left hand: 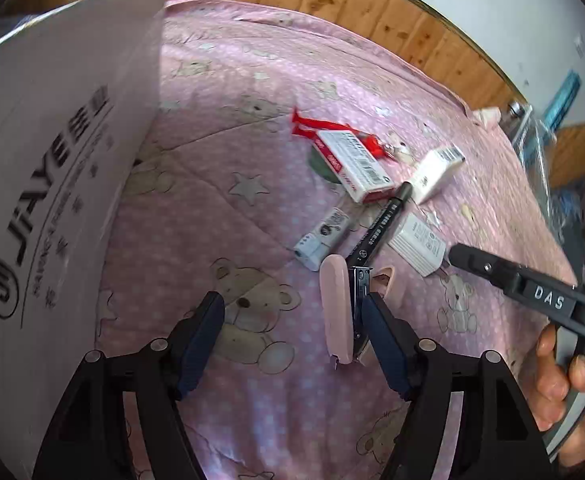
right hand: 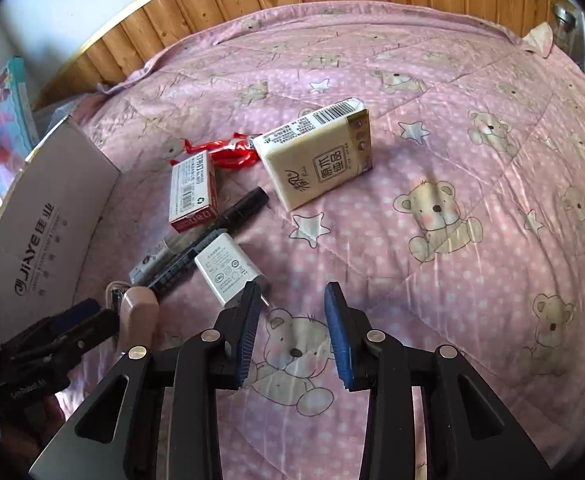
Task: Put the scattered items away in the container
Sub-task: 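Grasp the pink stapler with the left tool while the right tool approaches the white charger, then close the left tool on the pink stapler while the right tool grasps the white charger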
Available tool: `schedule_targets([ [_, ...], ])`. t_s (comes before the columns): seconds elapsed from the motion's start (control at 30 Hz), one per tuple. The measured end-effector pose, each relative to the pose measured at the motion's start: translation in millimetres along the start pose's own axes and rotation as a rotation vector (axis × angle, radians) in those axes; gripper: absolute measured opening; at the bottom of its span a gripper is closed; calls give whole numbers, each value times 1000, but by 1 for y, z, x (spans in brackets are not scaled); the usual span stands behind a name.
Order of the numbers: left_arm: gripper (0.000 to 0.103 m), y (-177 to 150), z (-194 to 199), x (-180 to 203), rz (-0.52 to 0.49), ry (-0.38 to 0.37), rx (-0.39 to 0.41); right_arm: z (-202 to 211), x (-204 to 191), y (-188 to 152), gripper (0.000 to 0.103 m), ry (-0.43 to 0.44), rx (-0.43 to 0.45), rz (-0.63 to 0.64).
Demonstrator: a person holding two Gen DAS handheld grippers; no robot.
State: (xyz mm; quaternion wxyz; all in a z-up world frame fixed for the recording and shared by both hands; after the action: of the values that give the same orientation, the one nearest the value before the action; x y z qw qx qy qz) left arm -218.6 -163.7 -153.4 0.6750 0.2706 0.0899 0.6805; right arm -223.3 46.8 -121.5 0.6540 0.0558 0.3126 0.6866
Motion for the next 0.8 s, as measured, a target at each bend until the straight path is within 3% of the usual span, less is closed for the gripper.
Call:
schedule_targets([
  [0.13, 72, -4, 6, 7, -19, 39, 26, 8, -6, 0, 36, 43, 44, 36],
  [0.23, 75, -3, 7, 10, -51, 174, 67, 0, -10, 2, 36, 64, 45, 61],
  [0.37, 74, -9, 13, -3, 11, 248, 57, -9, -16, 2, 38, 101, 28, 93],
  [0.43, 74, -16, 23, -5, 18, 237, 84, -10, -21, 2, 47, 102, 37, 129],
  [0.6, 80, -21, 44, 8, 41, 106, 176, -25, -24, 3, 47, 84, 25, 175],
  [0.63, 80, -18, 40, 15, 26, 88, 166, -30, -22, 3, 39, 80, 2, 169],
  [0.7, 80, -13, 23, 25, 1, 92, 120, -30, -14, 1, 34, 76, -19, 125],
  [0.73, 78, -12, 13, 26, -11, 121, 99, -26, -11, -1, 34, 70, -34, 113],
  [0.8, 49, -12, 3, 22, -16, 191, 56, -15, -5, -7, 34, 73, -45, 93],
])
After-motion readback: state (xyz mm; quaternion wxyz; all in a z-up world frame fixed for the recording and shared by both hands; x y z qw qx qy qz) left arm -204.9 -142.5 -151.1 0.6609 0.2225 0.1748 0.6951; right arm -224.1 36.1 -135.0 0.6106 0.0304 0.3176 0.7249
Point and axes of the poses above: each gripper's, at about its wrist camera, not at the fingertips, and z roughly against the way its jaws point, x to its right, y to its top, the point moved 1 cm from there along -z, roughly the way its jaws point, and after that the axes turned 6 degrees about y, right-handed, at the moved point
